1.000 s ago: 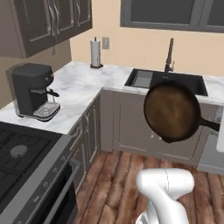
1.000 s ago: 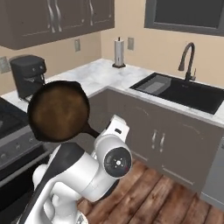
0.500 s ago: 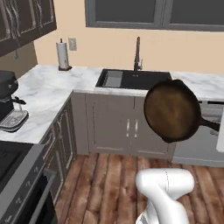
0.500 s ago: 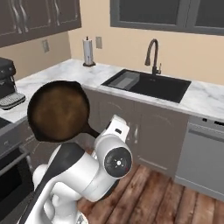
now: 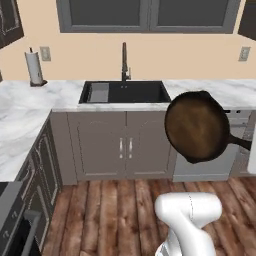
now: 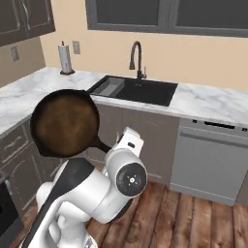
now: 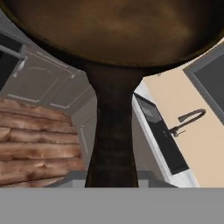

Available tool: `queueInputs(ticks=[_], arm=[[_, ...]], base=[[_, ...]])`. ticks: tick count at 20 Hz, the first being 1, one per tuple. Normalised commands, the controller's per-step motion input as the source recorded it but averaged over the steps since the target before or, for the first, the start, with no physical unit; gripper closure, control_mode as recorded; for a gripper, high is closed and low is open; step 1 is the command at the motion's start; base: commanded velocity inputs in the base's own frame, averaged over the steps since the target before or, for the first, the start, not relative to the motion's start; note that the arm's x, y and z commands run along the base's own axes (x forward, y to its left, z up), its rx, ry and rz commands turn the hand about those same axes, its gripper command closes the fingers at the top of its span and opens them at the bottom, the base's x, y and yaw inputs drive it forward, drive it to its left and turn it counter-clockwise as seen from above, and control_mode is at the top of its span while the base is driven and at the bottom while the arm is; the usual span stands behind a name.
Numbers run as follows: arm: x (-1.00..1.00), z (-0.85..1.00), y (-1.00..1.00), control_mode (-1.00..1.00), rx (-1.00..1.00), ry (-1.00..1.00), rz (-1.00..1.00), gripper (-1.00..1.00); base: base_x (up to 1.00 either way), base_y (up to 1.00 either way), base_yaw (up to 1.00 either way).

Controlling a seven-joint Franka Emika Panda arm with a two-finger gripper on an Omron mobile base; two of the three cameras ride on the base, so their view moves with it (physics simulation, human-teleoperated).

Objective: Move the pot and pan from the stove into the sink.

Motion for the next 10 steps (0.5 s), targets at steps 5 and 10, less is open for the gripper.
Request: queueInputs(ticks=[5,10], arm=[[0.00,0.00,0.00,1.00,0.00,0.00,0.00,1.00],[0.00,0.00,0.00,1.00,0.00,0.00,0.00,1.00]], base=[[-0.15,0.02,-0.33],[-0.10,0.11,-0.30]])
